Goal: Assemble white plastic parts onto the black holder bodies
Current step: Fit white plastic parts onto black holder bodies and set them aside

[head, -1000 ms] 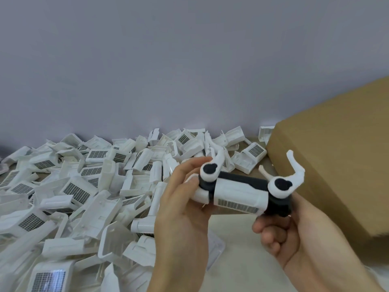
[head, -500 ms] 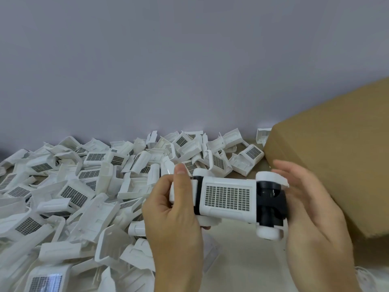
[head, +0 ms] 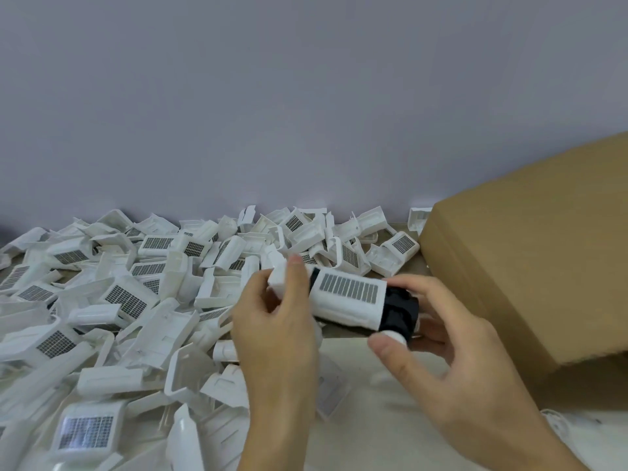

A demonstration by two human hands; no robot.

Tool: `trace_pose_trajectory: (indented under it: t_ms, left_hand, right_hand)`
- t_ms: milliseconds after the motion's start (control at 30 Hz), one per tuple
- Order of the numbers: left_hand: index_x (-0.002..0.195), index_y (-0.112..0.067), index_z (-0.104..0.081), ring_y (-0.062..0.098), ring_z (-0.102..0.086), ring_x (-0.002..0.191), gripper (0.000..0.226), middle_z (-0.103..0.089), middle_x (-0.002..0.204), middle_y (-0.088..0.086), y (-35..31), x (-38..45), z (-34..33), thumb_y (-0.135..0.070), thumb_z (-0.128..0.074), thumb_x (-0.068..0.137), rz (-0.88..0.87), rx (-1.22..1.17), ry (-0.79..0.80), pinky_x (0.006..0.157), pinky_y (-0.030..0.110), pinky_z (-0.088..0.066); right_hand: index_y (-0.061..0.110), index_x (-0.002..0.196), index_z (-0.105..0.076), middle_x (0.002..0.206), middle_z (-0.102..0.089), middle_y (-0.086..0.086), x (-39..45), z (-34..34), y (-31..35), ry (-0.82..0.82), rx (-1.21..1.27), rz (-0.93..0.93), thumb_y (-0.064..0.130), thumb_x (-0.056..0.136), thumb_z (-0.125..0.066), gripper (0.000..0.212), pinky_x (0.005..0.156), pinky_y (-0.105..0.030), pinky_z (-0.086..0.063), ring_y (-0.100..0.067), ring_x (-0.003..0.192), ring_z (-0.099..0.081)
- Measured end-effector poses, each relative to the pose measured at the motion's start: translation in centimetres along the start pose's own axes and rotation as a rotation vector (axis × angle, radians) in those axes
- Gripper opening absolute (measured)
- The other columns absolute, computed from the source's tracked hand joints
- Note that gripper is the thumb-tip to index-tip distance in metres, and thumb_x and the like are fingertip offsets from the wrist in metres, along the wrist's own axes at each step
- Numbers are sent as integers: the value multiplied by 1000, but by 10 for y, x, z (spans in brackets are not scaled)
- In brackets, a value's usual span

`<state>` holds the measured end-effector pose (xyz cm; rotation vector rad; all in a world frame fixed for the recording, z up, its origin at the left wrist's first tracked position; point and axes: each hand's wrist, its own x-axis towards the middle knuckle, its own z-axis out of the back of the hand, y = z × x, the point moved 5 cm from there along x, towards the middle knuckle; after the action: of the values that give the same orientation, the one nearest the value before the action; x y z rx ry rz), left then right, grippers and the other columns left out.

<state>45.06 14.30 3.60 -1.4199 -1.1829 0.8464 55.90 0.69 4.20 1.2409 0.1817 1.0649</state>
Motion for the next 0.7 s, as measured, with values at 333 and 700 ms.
trace_pose_trajectory:
  t_ms: [333,700]
  left_hand:
    - [120,-52,-63,-1,-66,109,61,-68,118,-24,-25,-3,-16,-69,-71,62,-56,155,468,86,25,-51]
    - [117,-21,-64,28,-77,87,70,-78,106,5,-6,-17,-42,-40,-87,53,96,-33,446,74,42,-61]
  right_hand:
    - [24,102,-72,81,-70,-20,-1,6,-10,-124,544,-456,70,81,-44,58,50,-30,-55,-41,65,-72]
    - [31,115,-59,90,-75,-8,2,-8,-6,-48,689,-505,78,74,-45,63,58,-29,-55,-23,72,-72]
